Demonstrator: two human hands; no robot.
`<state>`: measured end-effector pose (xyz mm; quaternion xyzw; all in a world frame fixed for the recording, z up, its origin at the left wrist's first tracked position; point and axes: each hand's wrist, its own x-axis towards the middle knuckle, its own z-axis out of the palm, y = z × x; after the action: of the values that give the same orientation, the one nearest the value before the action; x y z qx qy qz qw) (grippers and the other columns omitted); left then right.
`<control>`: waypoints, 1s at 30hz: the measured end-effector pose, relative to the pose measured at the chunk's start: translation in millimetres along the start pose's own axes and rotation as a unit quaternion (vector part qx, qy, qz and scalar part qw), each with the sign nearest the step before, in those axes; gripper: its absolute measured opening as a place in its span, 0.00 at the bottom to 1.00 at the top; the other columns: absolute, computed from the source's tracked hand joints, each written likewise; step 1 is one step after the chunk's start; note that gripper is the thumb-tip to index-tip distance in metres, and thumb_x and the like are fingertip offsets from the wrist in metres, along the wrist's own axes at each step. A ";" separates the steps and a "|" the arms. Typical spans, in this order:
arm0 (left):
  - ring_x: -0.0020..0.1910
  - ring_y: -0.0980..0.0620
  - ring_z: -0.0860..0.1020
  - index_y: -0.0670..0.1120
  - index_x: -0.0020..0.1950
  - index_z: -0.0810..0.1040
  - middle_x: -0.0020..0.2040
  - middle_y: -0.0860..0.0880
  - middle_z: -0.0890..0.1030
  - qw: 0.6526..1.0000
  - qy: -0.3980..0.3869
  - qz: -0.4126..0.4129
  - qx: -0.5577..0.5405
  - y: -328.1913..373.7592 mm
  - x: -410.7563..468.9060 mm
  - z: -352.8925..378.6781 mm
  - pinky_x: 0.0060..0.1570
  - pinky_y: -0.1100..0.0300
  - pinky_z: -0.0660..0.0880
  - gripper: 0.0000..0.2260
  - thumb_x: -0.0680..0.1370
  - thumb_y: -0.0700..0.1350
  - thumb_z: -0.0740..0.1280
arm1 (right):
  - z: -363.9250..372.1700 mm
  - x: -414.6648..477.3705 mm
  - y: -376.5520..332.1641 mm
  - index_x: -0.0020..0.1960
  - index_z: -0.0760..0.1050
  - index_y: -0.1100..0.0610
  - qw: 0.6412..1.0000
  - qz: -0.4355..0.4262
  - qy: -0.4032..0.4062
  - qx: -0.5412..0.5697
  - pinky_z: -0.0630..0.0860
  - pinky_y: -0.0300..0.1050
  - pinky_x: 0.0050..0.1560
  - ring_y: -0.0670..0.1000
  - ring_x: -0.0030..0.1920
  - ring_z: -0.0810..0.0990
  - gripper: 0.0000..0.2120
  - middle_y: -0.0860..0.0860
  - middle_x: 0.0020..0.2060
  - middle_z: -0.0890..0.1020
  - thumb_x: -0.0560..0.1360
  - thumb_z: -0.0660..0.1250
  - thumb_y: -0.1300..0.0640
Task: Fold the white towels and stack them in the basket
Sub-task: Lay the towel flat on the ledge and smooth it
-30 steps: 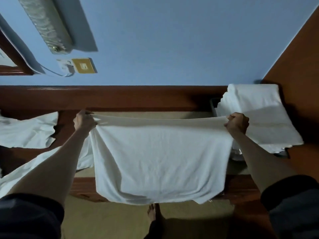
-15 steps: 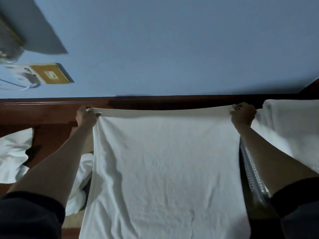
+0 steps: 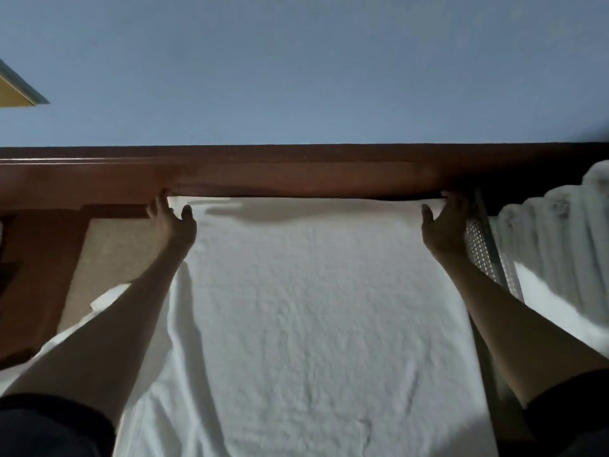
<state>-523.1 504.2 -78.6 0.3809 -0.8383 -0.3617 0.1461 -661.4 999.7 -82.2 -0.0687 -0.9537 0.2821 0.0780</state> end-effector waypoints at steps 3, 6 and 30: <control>0.67 0.40 0.73 0.41 0.73 0.71 0.69 0.38 0.72 0.994 -0.007 0.107 0.021 17.0 -58.6 34.9 0.67 0.48 0.72 0.19 0.81 0.36 0.63 | 20.2 -38.6 -7.7 0.70 0.68 0.66 0.996 -0.089 -0.010 0.012 0.65 0.48 0.71 0.64 0.72 0.68 0.21 0.65 0.71 0.68 0.80 0.66 0.60; 0.66 0.40 0.74 0.41 0.70 0.74 0.69 0.39 0.74 0.969 -0.105 0.217 0.046 34.8 -106.3 85.5 0.65 0.50 0.73 0.16 0.82 0.38 0.62 | 45.5 -70.4 -14.6 0.69 0.72 0.64 0.978 -0.195 -0.075 0.016 0.68 0.54 0.71 0.62 0.73 0.68 0.17 0.63 0.72 0.70 0.82 0.61 0.58; 0.83 0.49 0.40 0.58 0.84 0.42 0.85 0.51 0.42 0.862 -0.260 0.349 0.260 69.0 -123.0 178.3 0.80 0.41 0.43 0.27 0.87 0.60 0.46 | 73.6 -45.1 6.7 0.80 0.57 0.65 0.985 -0.143 -0.064 -0.069 0.51 0.56 0.81 0.59 0.81 0.56 0.29 0.61 0.80 0.59 0.86 0.50 0.48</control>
<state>-570.6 714.9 -149.3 -0.0202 -0.9876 -0.1415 -0.0647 -630.5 958.6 -151.8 0.0815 -0.9738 0.2058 0.0514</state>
